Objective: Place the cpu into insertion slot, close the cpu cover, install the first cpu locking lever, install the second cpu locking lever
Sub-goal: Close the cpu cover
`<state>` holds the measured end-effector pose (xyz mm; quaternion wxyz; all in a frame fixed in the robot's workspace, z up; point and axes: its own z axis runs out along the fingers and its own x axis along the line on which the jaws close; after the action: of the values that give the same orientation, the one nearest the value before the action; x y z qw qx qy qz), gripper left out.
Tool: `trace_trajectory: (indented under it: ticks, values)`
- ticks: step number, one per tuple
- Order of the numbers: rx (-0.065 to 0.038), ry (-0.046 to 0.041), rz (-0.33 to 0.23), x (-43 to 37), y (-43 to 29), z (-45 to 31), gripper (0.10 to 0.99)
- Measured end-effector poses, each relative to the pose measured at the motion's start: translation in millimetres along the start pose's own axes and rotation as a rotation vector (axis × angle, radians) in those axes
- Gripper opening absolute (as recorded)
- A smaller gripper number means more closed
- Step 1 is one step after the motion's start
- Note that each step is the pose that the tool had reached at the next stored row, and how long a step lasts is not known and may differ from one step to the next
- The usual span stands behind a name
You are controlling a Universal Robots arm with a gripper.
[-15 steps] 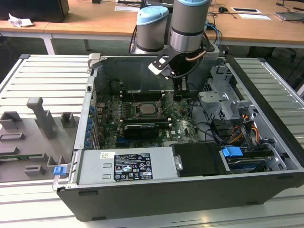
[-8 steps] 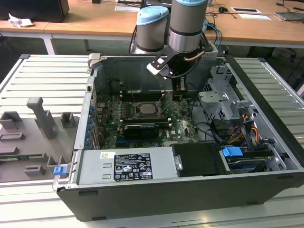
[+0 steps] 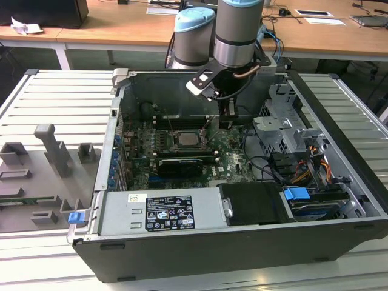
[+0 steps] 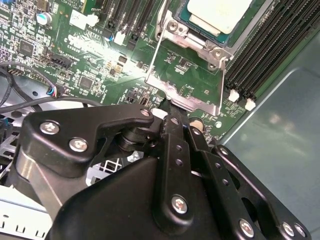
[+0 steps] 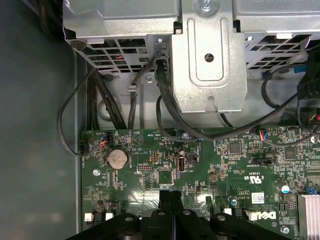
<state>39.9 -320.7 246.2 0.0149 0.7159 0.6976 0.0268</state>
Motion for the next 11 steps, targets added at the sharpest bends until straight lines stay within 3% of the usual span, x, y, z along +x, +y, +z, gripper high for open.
trace_trajectory:
  ticks: [11]
  values:
    - [0.0,0.0001,0.0,-0.1,-3.5,-0.2,0.106]
